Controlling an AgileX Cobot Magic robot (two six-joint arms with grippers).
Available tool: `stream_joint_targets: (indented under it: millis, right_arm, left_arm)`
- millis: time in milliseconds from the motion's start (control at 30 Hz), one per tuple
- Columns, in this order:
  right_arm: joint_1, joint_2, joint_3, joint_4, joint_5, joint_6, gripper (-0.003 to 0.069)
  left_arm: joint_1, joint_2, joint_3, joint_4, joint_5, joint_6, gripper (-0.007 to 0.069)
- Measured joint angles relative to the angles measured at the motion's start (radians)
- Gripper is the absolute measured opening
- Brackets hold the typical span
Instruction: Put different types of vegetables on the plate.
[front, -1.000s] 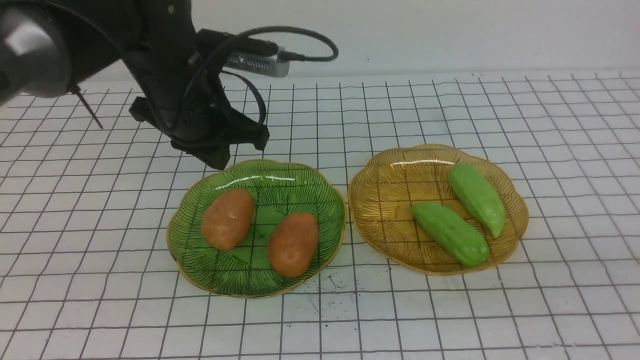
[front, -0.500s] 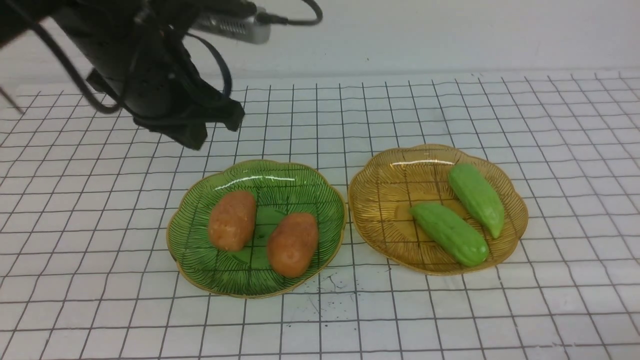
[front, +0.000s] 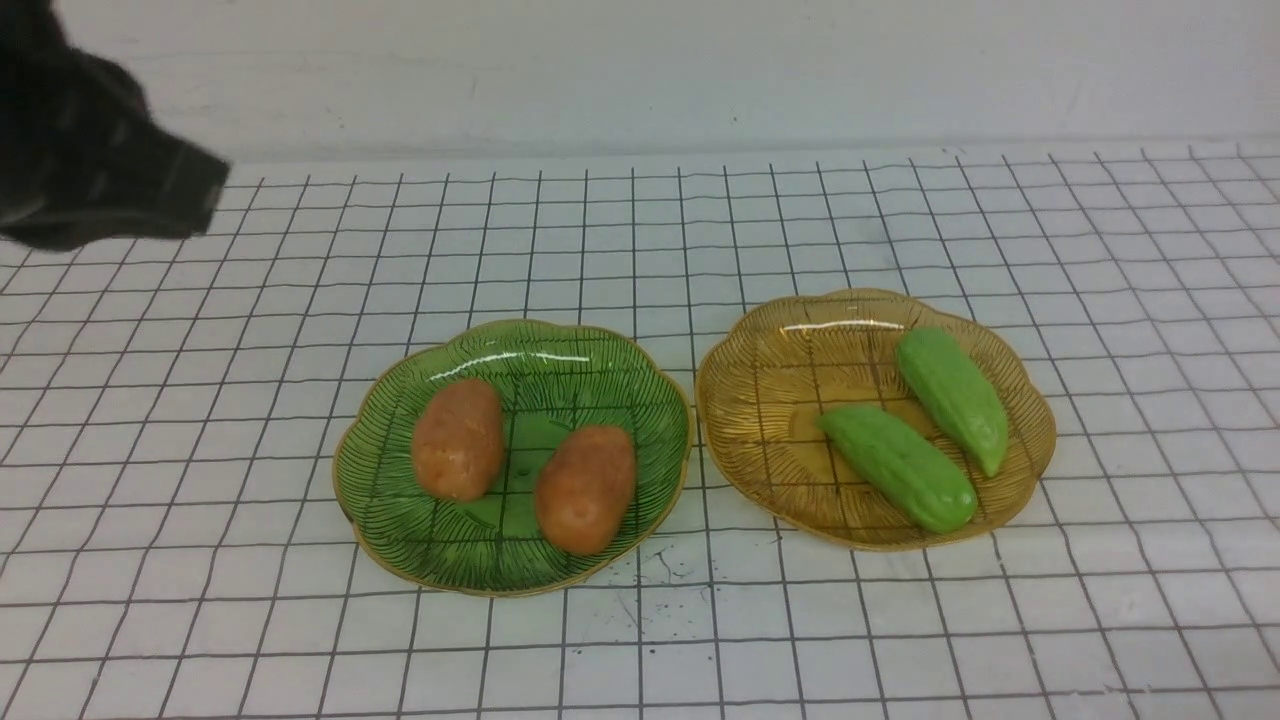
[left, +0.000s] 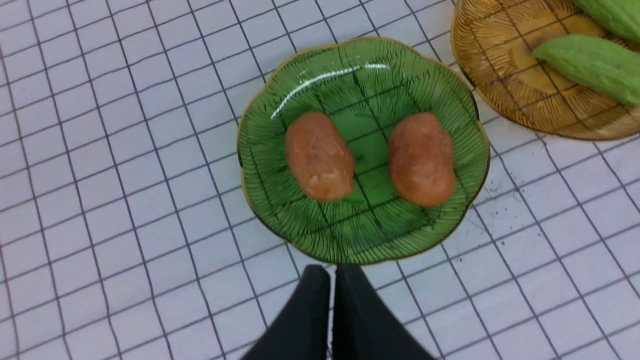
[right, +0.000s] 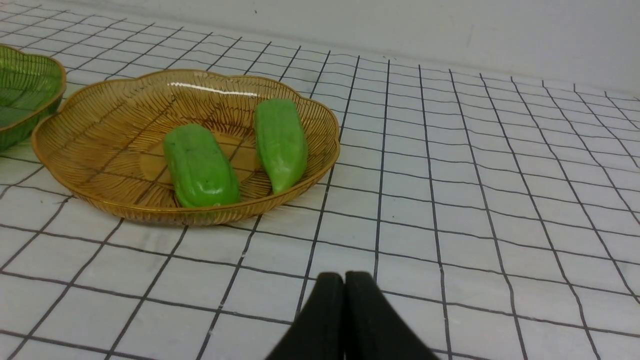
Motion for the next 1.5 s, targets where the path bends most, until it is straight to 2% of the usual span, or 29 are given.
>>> stream_joint_targets:
  millis: [167, 367, 533, 800, 1033, 1200, 1367, 1500]
  right_arm:
    - [0.000, 0.000, 0.000, 0.002, 0.001, 0.000, -0.0015]
    - [0.000, 0.000, 0.000, 0.003, 0.004, 0.043, -0.0015]
    - [0.000, 0.000, 0.000, 0.004, 0.005, 0.046, -0.0015]
    - [-0.003, 0.000, 0.000, 0.004, 0.005, 0.049, -0.0015]
    - [-0.061, 0.000, 0.000, 0.004, 0.005, 0.049, -0.0015]
    - [-0.069, 0.000, 0.000, 0.004, 0.005, 0.049, -0.0015]
    - [-0.069, 0.000, 0.000, 0.004, 0.005, 0.049, -0.0015]
    - [-0.069, 0.000, 0.000, 0.004, 0.005, 0.049, -0.0015]
  left_arm:
    - [0.000, -0.229, 0.238, 0.000, 0.003, 0.000, -0.0008]
    - [0.000, -0.507, 0.576, -0.072, -0.019, 0.000, -0.0008]
    - [0.000, -0.613, 0.702, -0.098, -0.119, 0.000, -0.0008]
    - [0.000, -0.668, 0.753, -0.101, -0.217, -0.001, -0.0008]
    - [0.000, -0.668, 0.755, -0.101, -0.274, 0.000, -0.0008]
    - [0.000, -0.669, 0.755, -0.101, -0.425, 0.000, -0.0008]
    - [0.000, -0.669, 0.755, -0.134, -0.673, -0.001, -0.0008]
    - [0.000, -0.669, 0.755, -0.139, -0.709, -0.001, -0.0008]
